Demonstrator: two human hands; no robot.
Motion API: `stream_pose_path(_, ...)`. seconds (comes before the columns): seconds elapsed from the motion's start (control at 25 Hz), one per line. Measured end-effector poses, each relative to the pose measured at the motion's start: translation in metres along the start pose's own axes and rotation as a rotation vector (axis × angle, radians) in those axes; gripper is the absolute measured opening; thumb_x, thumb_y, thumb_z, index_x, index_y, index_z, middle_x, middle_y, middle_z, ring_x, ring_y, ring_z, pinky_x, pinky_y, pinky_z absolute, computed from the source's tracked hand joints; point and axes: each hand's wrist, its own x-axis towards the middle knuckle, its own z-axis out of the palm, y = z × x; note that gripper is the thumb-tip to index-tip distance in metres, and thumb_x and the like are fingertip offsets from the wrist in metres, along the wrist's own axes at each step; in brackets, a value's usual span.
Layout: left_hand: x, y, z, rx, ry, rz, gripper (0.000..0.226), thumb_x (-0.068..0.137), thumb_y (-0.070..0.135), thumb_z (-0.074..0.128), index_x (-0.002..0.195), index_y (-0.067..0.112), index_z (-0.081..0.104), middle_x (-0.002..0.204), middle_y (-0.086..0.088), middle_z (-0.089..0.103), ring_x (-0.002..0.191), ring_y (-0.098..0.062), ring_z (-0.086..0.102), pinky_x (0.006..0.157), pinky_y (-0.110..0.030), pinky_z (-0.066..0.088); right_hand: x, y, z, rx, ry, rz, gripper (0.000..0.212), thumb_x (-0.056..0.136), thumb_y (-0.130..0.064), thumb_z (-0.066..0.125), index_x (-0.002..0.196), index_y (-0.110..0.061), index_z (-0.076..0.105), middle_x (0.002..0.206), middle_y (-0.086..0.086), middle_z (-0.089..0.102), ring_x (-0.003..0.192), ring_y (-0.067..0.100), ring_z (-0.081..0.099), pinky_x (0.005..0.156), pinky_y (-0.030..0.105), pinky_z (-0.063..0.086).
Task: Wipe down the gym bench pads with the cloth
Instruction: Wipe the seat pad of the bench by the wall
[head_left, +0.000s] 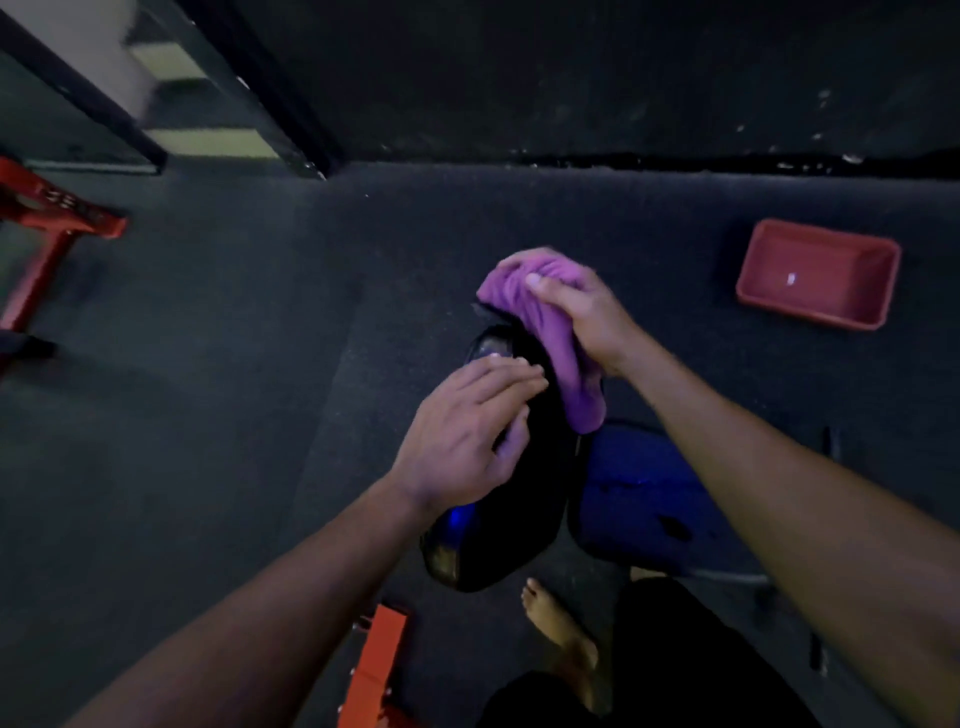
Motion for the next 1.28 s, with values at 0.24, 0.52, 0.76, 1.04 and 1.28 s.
stream_pose_path(0.24, -0.011, 0.005, 0.002, -0.09, -0.048, -0.303, 0.054, 0.109, 0.019, 0.036, 0.159, 0.001, 0.032, 0.171, -0.008, 0.022, 0.16, -0.02, 0.018, 0.129, -0.038, 0.019, 0.013, 0.053, -0.001, -0.22, -0.184, 0.089, 0.032, 0.099, -0.036, 0.055, 0.1, -0.012, 0.074, 0.108, 0.0, 0.073, 0.109, 0.021, 0.067, 0.107, 0.047, 0.046)
stream_pose_path(0.52, 0.005, 0.001, -0.008, -0.126, -0.227, -0.33, 0.062, 0.11, 0.029, 0.038, 0.163, 0.001, 0.02, 0.174, -0.009, 0.009, 0.162, -0.026, 0.006, 0.13, -0.046, 0.014, 0.031, 0.054, -0.005, -0.161, -0.225, 0.223, 0.022, 0.095, -0.021, 0.055, 0.091, -0.007, 0.072, 0.086, -0.007, 0.073, 0.086, 0.005, 0.067, 0.085, 0.025, 0.046)
stream_pose_path(0.76, 0.005, -0.002, -0.01, -0.107, -0.227, -0.319, 0.059, 0.11, 0.023, 0.038, 0.161, -0.001, 0.022, 0.174, -0.012, 0.011, 0.161, -0.028, 0.009, 0.131, -0.044, 0.013, 0.027, 0.062, -0.003, -0.144, -0.208, 0.084, 0.02, 0.097, -0.018, 0.056, 0.093, -0.004, 0.071, 0.094, -0.004, 0.074, 0.095, 0.011, 0.069, 0.095, 0.033, 0.05)
stream_pose_path(1.04, 0.006, 0.004, -0.011, -0.081, -0.2, -0.319, 0.059, 0.11, 0.023, 0.041, 0.161, 0.001, 0.024, 0.173, -0.01, 0.014, 0.161, -0.026, 0.011, 0.13, -0.043, 0.015, 0.028, 0.048, -0.001, -0.036, -0.196, 0.185, 0.019, 0.092, -0.015, 0.054, 0.088, -0.006, 0.07, 0.091, -0.001, 0.074, 0.094, 0.014, 0.069, 0.092, 0.031, 0.05)
stream_pose_path(1.28, 0.018, 0.007, -0.016, 0.033, -0.209, -0.304, 0.056, 0.105, 0.025, 0.046, 0.154, -0.001, 0.042, 0.161, -0.013, 0.04, 0.154, -0.025, 0.032, 0.127, -0.044, 0.026, 0.03, 0.073, -0.029, -0.324, -0.232, 0.285, 0.014, 0.096, -0.033, 0.059, 0.094, -0.026, 0.071, 0.095, -0.008, 0.074, 0.095, 0.011, 0.068, 0.091, 0.036, 0.052)
